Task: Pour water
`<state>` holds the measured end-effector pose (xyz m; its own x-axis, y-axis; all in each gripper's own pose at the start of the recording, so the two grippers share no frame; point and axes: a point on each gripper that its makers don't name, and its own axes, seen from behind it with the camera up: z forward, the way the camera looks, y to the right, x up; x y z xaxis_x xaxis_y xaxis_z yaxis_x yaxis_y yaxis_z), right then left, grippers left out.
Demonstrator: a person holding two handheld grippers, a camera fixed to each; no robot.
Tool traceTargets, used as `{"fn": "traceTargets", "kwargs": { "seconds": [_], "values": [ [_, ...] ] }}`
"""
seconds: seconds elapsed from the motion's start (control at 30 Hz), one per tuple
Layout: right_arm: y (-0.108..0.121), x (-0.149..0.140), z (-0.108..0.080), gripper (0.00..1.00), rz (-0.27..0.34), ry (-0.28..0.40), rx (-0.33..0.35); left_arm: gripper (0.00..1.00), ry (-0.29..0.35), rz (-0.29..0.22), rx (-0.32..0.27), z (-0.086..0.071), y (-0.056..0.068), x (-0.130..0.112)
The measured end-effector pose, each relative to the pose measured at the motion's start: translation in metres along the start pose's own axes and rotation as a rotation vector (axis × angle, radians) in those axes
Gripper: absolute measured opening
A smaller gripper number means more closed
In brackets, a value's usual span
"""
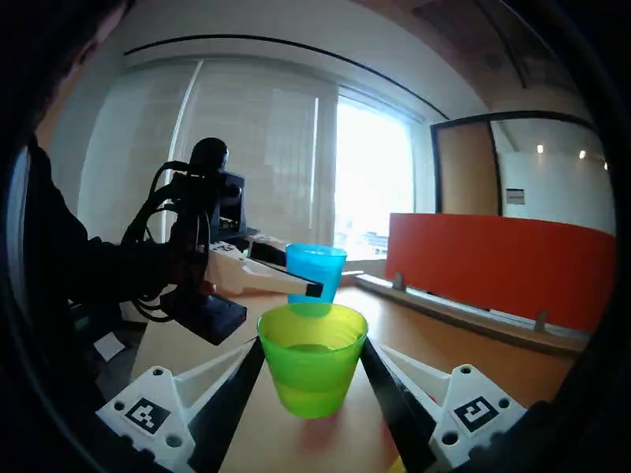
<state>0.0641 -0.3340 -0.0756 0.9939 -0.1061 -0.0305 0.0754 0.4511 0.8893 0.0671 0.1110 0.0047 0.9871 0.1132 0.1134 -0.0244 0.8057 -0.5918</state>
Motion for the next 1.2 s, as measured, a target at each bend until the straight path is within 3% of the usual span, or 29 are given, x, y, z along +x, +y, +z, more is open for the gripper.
{"fn": "traceTargets", "kwargs": {
  "seconds": [0.37,0.87,1.2],
  "values": [
    [0.0,-0.003,0.001,0.89,0.006,-0.023,0.01,0.81,-0.064,-0.027,-0.049,-0.001,0.007,-0.015],
    [0.0,-0.019,-0.001,0.89,0.016,-0.091,0.035,0.81,-0.135,-0.016,-0.062,-0.002,0.008,-0.04],
    [0.004,-0.029,-0.004,0.89,0.047,-0.12,0.037,0.82,-0.182,0.004,-0.091,-0.004,0.019,-0.064]
  ]
}}
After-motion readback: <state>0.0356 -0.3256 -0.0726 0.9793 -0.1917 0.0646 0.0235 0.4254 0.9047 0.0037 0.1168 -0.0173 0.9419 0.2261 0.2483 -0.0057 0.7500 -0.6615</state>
